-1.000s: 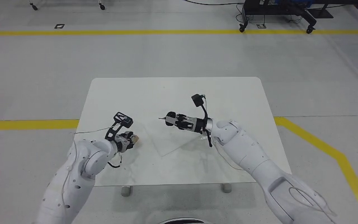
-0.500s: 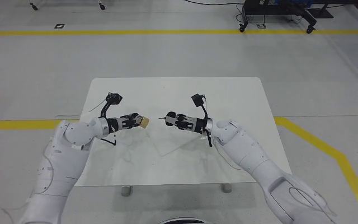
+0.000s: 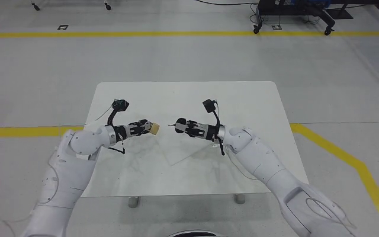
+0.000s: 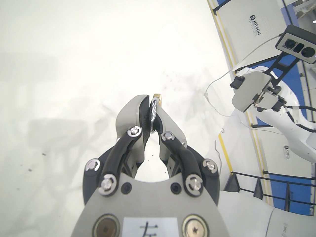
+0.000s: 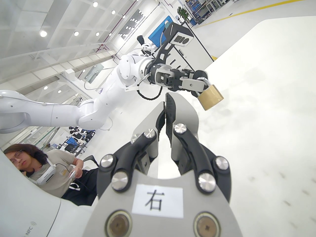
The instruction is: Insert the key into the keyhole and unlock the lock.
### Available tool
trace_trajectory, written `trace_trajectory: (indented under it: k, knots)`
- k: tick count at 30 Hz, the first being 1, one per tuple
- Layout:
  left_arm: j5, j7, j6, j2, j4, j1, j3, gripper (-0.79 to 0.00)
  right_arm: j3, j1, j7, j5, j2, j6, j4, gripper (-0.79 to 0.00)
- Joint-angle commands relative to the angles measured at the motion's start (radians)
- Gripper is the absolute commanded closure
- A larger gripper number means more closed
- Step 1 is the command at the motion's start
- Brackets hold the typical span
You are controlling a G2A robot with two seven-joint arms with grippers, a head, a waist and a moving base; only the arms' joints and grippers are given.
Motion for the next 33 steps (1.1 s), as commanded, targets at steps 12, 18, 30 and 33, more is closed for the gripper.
trace_trajectory:
  k: [12, 18, 30, 33]
  knots:
    - [-0.655, -0.537, -0.006, -0.007, 0.366, -0.180, -0.022, 0.000, 0.000, 0.000, 0.000, 0.000, 0.000, 0.000, 0.000, 0.000]
    - [-0.700, -0.553, 0.010, -0.019, 0.400, -0.225, 0.031, 0.000, 0.000, 0.000, 0.000, 0.000, 0.000, 0.000, 0.000, 0.000]
    - [-0.721, -0.546, 0.048, -0.024, 0.391, -0.215, 0.059, 0.000, 0.005, -0.002, 0.010, 0.082, -0.003, 0.050, 0.040, 0.000]
    - [-0.765, -0.568, 0.127, -0.033, 0.423, -0.238, 0.085, 0.000, 0.010, 0.028, 0.017, 0.174, -0.014, 0.033, 0.069, 0.000]
